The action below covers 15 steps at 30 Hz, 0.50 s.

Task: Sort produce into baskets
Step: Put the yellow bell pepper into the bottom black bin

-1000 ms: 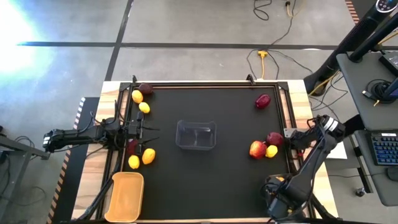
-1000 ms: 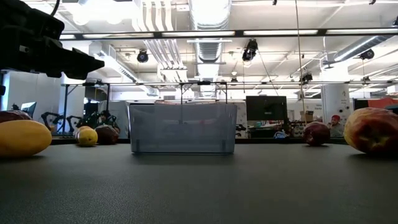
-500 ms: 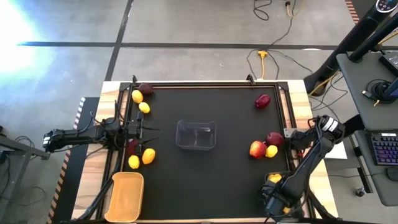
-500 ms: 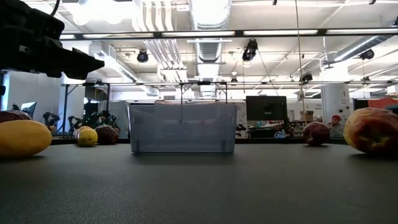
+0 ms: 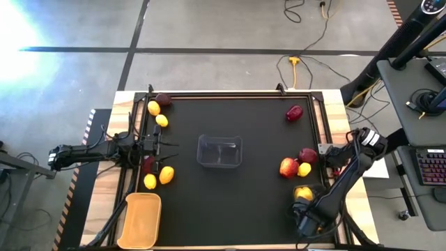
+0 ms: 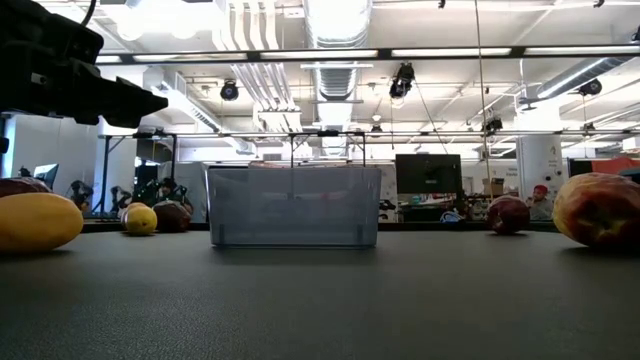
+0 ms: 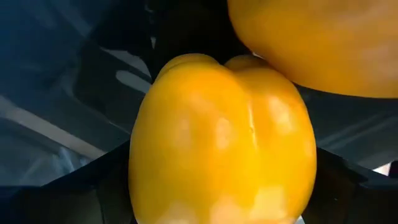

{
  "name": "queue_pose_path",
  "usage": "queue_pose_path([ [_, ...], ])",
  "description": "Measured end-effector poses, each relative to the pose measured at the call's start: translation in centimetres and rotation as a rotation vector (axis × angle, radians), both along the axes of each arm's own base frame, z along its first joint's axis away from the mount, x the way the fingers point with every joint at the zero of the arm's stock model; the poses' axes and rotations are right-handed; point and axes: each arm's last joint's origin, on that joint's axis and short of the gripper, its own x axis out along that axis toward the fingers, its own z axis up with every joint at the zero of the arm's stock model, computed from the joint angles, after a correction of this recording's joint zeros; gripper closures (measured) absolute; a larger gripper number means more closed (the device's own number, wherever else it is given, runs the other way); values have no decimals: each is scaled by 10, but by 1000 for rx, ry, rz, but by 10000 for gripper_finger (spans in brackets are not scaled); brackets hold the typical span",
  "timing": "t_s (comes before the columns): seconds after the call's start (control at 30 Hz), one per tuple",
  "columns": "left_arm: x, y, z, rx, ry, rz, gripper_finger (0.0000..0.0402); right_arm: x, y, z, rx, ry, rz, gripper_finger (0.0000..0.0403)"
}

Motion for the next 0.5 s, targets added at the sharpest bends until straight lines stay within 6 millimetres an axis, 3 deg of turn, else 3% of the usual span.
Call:
queue_pose_path([
  [0.4,0,0,0,0,1,0,255,-7,-15,26,-22,-120,37,30],
  [0.5,0,0,0,0,0,0,255,-7,-15,41,17,-138,34,29],
])
